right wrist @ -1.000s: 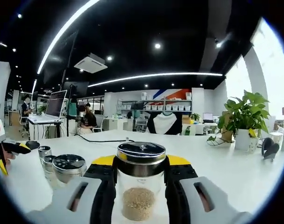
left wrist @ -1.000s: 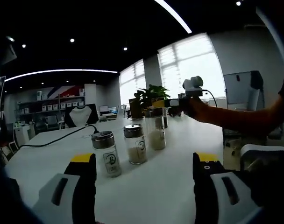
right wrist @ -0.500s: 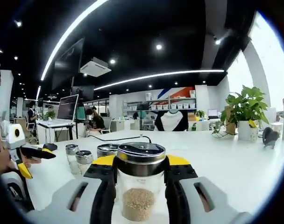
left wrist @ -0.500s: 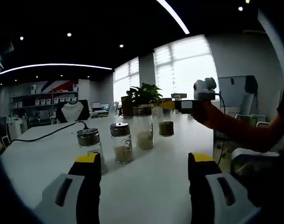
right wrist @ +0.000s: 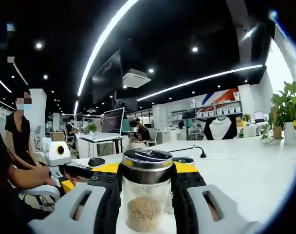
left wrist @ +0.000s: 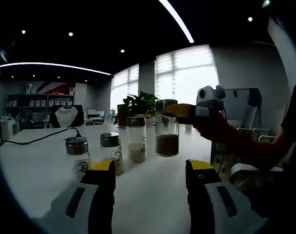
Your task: Rotate the seasoning bottle until the label or dispensing opening points toward the visible target arrow and the bottle remains upright within the marked orientation range
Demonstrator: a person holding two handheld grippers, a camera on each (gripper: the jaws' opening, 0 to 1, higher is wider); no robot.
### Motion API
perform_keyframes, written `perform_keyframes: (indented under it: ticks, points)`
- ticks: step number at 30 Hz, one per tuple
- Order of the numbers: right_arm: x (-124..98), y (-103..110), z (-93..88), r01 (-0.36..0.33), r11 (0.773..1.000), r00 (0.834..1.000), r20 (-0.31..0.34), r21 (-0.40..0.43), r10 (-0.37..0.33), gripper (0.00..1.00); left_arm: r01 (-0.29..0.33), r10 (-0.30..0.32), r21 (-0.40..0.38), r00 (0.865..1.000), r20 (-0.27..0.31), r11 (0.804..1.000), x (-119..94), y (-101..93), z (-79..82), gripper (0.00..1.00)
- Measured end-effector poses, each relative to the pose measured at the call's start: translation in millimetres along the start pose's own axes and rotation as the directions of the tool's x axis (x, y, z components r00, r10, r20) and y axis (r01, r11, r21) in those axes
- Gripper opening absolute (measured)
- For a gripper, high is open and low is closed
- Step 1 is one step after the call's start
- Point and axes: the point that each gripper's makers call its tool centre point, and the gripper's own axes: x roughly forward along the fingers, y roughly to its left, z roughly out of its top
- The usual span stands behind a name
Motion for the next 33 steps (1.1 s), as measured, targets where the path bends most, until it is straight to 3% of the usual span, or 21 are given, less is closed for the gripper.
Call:
perform_keyframes:
  ticks: [2, 4, 7, 10, 13, 17, 20, 25, 29, 33]
  points:
    - [4, 7, -0.4, -0.026, 0.999, 1.0, 0.0, 0.03, 0.026, 0.37, 0.012, -0.011, -0.034, 1.0, 0.025, 0.999, 0, -2.3, 3.0, 0.6]
    - [6, 13, 0.0, -0.053, 0.998, 0.999, 0.009, 0.039, 0.052, 0.37, 0.021, -0.021, -0.037, 1.0, 0.015, 0.999, 0, -3.7, 1.6, 0.58]
    - [10, 22, -2.4, -0.089, 0.994, 0.996, 0.013, 0.061, 0.089, 0.37, 0.02, -0.02, 0.007, 1.0, 0.014, 1.0, 0, -5.2, 1.1, 0.59]
    - [12, 31, -4.8, -0.123, 0.99, 0.992, 0.007, 0.069, 0.123, 0.37, 0.056, -0.056, 0.032, 0.998, -0.009, 0.998, 3, -13.2, -3.0, 0.61]
    - [14, 47, -6.1, -0.196, 0.978, 0.981, 0.009, 0.068, 0.196, 0.37, 0.064, -0.062, 0.064, 0.998, -0.031, 0.996, 7, -16.3, -8.2, 0.61]
    - [15, 66, -10.3, -0.282, 0.957, 0.959, 0.001, 0.06, 0.283, 0.37, 0.084, -0.083, 0.051, 0.996, -0.027, 0.995, 8, -19.9, -9.5, 0.61]
    - [16, 73, -15.3, -0.308, 0.95, 0.951, -0.015, 0.056, 0.31, 0.37, 0.099, -0.097, 0.057, 0.995, -0.031, 0.994, 9, -23.8, -11.1, 0.59]
    - [18, 98, -18.0, -0.401, 0.915, 0.916, -0.007, 0.049, 0.402, 0.37, 0.153, -0.153, 0.023, 0.988, -0.003, 0.988, 9, -35.1, -7.8, 0.57]
    - [17, 115, -17.2, -0.467, 0.884, 0.884, 0.008, 0.032, 0.467, 0.37, 0.257, -0.255, -0.038, 0.966, 0.04, 0.966, 6, -51.8, -2.0, 0.55]
    - [12, 127, -16.4, -0.528, 0.848, 0.849, 0.026, 0.035, 0.528, 0.37, 0.278, -0.275, -0.043, 0.96, 0.059, 0.96, 5, -54.4, 0.9, 0.52]
